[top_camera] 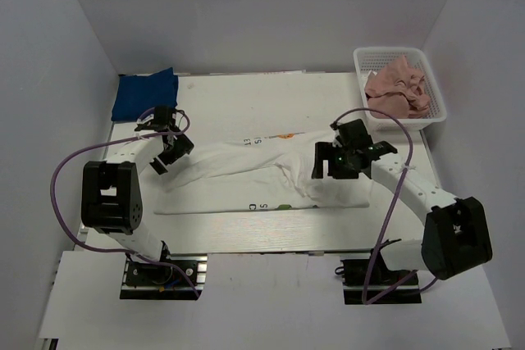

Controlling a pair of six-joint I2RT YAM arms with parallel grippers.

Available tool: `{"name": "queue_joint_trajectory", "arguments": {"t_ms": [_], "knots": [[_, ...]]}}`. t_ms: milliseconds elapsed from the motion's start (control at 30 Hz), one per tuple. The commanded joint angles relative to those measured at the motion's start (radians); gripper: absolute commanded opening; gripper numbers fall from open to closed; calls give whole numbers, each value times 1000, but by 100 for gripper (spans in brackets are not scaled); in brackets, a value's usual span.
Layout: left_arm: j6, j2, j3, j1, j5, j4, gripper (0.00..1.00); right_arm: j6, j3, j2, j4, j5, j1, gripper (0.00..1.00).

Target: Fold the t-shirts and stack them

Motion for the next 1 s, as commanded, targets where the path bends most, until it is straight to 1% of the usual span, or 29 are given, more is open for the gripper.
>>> {"name": "queue_joint_trajectory", "arguments": {"t_ms": [0,33,67,133,200,267,333,400,433,467,500,567,633,700,833,867,900,967], "knots": [[7,-5,11,6,-11,-5,100,69,-62,-27,-13,10,-66,85],[7,-5,11,6,-11,-5,100,75,-90,-29,-5,8,-72,85],[7,-5,0,6,-11,6,100,71,-116,-33,2,2,-81,78],[7,-5,0,6,-11,6,100,69,-149,-30,41,-59,-103,71],[7,6,0,6,-11,6,100,80,-174,-4,67,-120,-115,69],[7,16,0,6,-11,6,100,82,-183,22,93,-139,-120,68],[7,16,0,6,-2,6,100,91,-199,51,122,-141,-131,62],[7,16,0,6,-2,6,100,97,-206,59,148,-144,-143,51],[7,16,0,6,-2,6,100,106,-208,56,163,-136,-143,30],[7,16,0,6,-2,6,100,109,-203,51,165,-122,-146,21],[7,16,0,6,-2,6,100,112,-199,46,154,-113,-152,17],[7,16,-9,6,-2,6,100,109,-171,11,127,-55,-152,16],[7,16,-9,6,-2,6,100,106,-154,-32,73,-23,-154,9],[7,16,-18,6,-2,15,100,106,-150,-52,35,28,-158,0],[7,16,-18,6,-2,15,100,117,-154,-92,-34,82,-164,0],[7,16,-18,6,-11,15,100,123,-159,-92,-39,79,-169,0],[7,16,-18,6,-11,15,100,126,-165,-89,-42,124,-177,0],[7,16,-18,6,-21,15,100,137,-171,-70,-50,146,-181,0]]}}
